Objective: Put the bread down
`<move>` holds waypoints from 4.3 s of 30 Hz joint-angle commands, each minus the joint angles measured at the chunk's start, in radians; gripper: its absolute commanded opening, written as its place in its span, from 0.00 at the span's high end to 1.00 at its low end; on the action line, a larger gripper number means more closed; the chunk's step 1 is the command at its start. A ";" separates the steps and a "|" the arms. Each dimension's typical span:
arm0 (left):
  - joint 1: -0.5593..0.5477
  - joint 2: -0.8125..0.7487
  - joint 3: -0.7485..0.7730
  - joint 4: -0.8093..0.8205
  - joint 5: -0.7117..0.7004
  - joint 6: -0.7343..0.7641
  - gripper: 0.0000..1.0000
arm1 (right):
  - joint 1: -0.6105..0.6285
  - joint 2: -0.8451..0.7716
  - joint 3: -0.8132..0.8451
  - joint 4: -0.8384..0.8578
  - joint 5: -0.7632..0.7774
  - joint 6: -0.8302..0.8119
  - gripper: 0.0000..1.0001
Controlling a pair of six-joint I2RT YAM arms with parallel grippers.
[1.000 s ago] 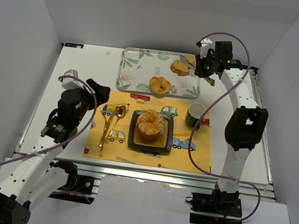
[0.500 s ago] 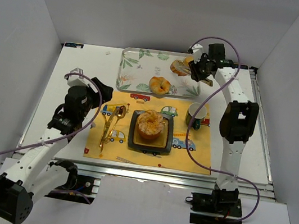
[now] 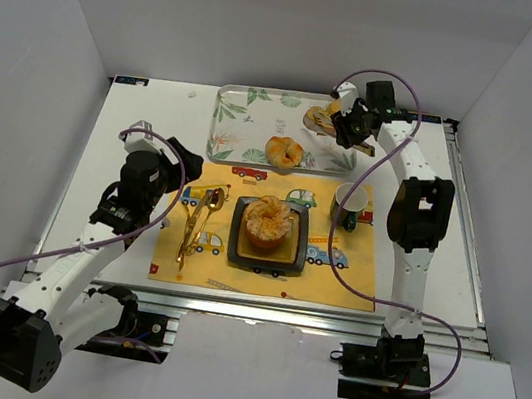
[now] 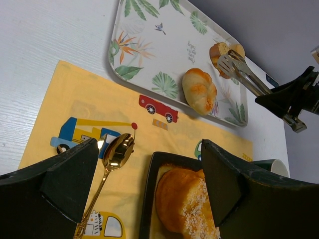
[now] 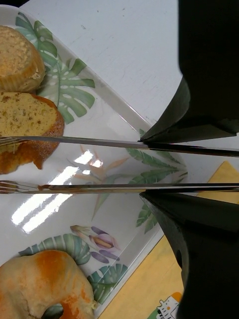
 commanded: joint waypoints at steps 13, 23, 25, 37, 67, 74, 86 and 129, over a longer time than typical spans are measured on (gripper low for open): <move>0.006 -0.013 0.011 0.014 -0.002 0.006 0.08 | 0.001 -0.021 -0.012 0.096 0.025 -0.056 0.53; 0.006 -0.033 0.005 0.008 -0.008 0.003 0.08 | 0.000 -0.121 -0.113 0.226 -0.023 -0.068 0.55; 0.006 -0.036 0.005 0.003 -0.010 0.004 0.08 | 0.000 -0.137 -0.122 0.235 -0.038 -0.066 0.55; 0.007 -0.044 -0.001 0.006 -0.008 0.000 0.08 | -0.003 -0.156 -0.170 0.263 -0.031 -0.059 0.54; 0.009 -0.016 0.005 0.017 -0.002 0.003 0.08 | -0.005 0.014 -0.004 0.094 0.091 -0.134 0.64; 0.009 -0.019 0.002 0.019 -0.002 0.003 0.08 | -0.002 0.056 0.060 0.021 0.098 -0.149 0.74; 0.012 -0.047 -0.004 0.003 -0.011 0.001 0.08 | -0.035 -0.067 -0.001 -0.001 -0.073 -0.090 1.00; 0.016 -0.070 -0.016 0.028 0.024 0.003 0.08 | 0.109 -1.033 -1.063 -0.208 -0.434 -0.261 1.00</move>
